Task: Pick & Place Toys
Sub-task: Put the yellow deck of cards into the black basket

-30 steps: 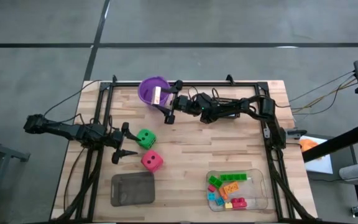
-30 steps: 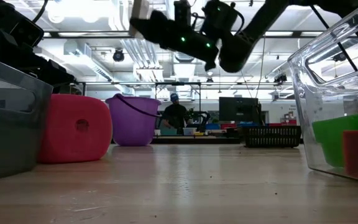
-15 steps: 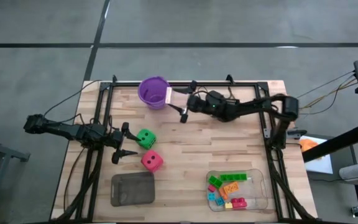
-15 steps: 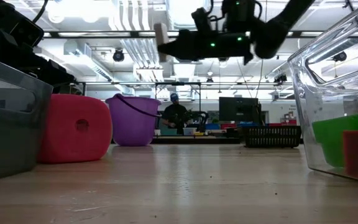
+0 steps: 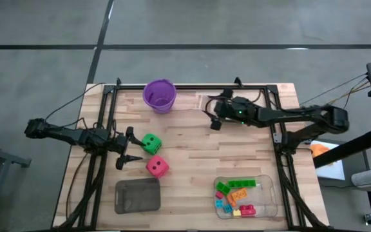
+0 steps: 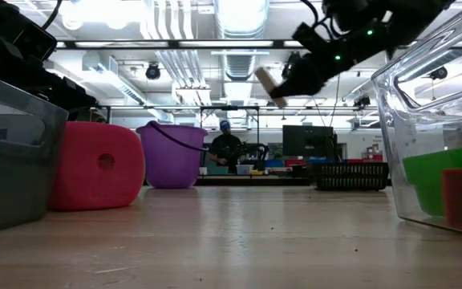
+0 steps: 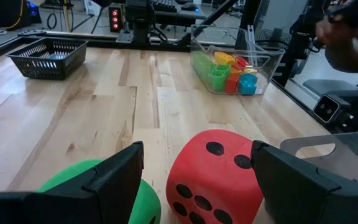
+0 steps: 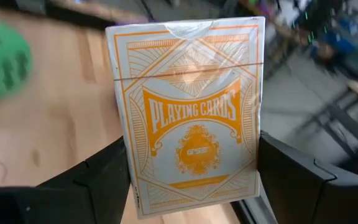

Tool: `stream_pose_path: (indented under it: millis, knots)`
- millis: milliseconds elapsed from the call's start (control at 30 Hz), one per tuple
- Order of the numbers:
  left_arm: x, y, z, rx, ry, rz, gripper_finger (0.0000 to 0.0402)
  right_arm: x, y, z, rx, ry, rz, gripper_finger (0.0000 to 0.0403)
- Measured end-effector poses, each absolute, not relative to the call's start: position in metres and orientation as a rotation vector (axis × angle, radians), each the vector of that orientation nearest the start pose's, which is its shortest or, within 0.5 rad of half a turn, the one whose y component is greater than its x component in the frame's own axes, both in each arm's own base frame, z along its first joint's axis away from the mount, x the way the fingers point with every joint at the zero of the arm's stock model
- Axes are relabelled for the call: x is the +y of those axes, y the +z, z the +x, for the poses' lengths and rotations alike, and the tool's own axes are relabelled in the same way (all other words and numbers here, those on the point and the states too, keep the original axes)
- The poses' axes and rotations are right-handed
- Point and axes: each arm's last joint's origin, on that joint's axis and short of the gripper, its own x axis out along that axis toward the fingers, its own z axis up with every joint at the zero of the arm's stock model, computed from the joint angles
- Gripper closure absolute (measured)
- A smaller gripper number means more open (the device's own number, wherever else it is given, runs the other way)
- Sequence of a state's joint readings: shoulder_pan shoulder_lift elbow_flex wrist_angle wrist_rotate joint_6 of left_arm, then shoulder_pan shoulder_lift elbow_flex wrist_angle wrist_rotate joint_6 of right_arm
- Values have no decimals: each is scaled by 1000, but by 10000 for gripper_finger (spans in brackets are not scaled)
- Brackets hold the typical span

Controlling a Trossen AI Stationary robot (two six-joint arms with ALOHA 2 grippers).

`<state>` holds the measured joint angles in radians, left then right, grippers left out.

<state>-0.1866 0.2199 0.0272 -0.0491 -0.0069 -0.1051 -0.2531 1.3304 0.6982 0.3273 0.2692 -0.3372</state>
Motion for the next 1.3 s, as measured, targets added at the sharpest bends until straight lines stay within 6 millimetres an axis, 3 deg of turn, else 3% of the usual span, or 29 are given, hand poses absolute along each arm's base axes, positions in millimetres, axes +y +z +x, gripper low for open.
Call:
stream_pose_path:
  millis: [200,400,833,1300]
  knots:
    - [-20,150,106,250,-166,-81,101,-77,239,243,567,-540,-332,114]
    - [-20,150,106,250,-166,-81,101,-83,238,229,672,-583,-328,114]
    - [-20,150,106,250,-166,-81,101,-107,222,212,891,-680,-319,114]
    - [-20,150,106,250,-166,-81,101,-111,212,196,1072,-671,-292,114]
